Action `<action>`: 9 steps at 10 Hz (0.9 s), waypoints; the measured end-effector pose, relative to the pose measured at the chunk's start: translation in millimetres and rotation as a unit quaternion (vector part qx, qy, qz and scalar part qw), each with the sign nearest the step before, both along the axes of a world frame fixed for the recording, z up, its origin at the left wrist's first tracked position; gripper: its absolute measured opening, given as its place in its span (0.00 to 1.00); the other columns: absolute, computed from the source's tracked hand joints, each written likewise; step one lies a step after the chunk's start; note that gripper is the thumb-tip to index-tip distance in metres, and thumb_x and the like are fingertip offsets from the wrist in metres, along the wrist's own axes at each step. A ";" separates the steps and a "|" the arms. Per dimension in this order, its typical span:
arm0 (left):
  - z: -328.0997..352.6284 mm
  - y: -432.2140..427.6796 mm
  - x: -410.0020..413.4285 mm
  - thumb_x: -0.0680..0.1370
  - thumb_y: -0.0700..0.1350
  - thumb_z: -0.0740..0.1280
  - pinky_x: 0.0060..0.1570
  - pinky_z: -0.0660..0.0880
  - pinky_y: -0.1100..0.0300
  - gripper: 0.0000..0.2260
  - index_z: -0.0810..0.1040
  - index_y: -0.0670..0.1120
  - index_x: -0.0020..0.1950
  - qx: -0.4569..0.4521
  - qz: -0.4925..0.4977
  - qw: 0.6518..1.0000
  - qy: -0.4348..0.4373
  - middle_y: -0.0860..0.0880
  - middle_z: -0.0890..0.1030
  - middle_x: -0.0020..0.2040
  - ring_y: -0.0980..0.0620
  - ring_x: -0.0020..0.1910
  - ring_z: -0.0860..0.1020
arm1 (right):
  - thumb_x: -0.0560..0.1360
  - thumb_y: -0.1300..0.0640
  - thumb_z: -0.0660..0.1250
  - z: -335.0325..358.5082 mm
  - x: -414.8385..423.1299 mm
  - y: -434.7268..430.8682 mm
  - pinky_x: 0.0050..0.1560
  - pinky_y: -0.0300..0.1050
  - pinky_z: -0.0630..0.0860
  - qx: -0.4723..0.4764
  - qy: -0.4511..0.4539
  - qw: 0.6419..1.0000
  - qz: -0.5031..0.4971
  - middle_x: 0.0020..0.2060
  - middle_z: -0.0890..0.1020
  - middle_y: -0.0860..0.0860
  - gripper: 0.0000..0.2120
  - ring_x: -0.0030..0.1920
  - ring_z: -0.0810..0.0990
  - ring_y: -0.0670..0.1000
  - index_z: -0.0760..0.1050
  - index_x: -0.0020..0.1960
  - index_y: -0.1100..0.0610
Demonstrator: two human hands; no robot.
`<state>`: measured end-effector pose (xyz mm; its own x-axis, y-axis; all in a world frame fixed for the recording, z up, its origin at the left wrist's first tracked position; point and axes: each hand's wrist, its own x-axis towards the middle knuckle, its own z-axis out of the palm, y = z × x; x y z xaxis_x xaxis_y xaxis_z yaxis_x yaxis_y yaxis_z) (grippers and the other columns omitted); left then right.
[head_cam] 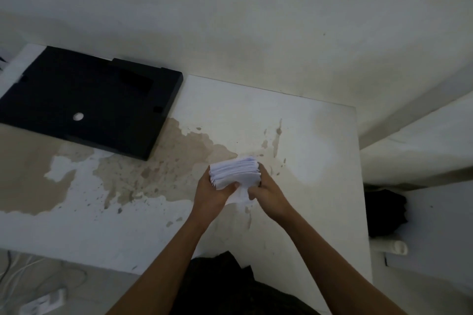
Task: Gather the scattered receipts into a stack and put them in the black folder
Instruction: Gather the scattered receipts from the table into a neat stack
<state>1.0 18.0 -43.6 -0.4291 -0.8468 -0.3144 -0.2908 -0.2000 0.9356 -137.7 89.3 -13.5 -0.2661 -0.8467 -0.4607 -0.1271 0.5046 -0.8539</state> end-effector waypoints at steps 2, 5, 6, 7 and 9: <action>-0.1 -1.2 9.0 0.71 0.50 0.72 0.45 0.75 0.73 0.17 0.78 0.42 0.55 -0.001 0.031 0.999 -0.036 0.45 0.82 0.50 0.65 0.42 0.78 | 0.73 0.39 0.61 18.3 2.4 -18.1 0.66 0.41 0.65 -0.062 0.014 0.992 -0.106 0.70 0.69 0.45 0.31 0.66 0.69 0.45 0.62 0.74 0.48; 5.4 8.2 9.0 0.71 0.39 0.73 0.48 0.77 0.61 0.14 0.77 0.47 0.55 0.032 0.037 0.999 -0.014 0.50 0.82 0.49 0.55 0.46 0.80 | 0.76 0.43 0.67 2.2 21.8 -40.4 0.45 0.26 0.68 -0.006 0.172 0.979 -0.111 0.57 0.79 0.48 0.22 0.50 0.76 0.45 0.71 0.65 0.52; 1.7 9.5 10.9 0.73 0.39 0.72 0.46 0.77 0.62 0.11 0.76 0.49 0.52 0.041 0.031 0.998 -0.030 0.51 0.81 0.46 0.56 0.43 0.79 | 0.79 0.44 0.63 2.8 19.2 -32.9 0.45 0.25 0.68 -0.030 0.108 0.989 -0.096 0.53 0.79 0.47 0.19 0.51 0.79 0.46 0.71 0.66 0.51; -13.8 7.4 14.2 0.74 0.43 0.70 0.42 0.74 0.60 0.05 0.76 0.50 0.46 0.010 -0.018 0.994 -0.107 0.48 0.80 0.41 0.58 0.37 0.77 | 0.78 0.44 0.63 -12.8 10.8 -20.4 0.54 0.30 0.73 -0.017 0.010 0.996 -0.087 0.56 0.79 0.52 0.18 0.53 0.78 0.40 0.71 0.64 0.51; -9.9 4.5 11.9 0.74 0.48 0.71 0.47 0.77 0.58 0.13 0.78 0.47 0.57 0.044 -0.016 0.994 -0.094 0.50 0.81 0.47 0.52 0.46 0.79 | 0.74 0.47 0.70 -29.7 14.2 15.9 0.55 0.41 0.79 0.048 0.120 0.992 -0.016 0.58 0.81 0.51 0.21 0.57 0.81 0.48 0.73 0.64 0.51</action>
<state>12.9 22.5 -53.5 -0.3820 -0.7994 -0.4636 -0.4674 -0.2657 0.8432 -123.5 105.2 -43.1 -0.4039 -0.7913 -0.4590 -0.3030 0.5892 -0.7491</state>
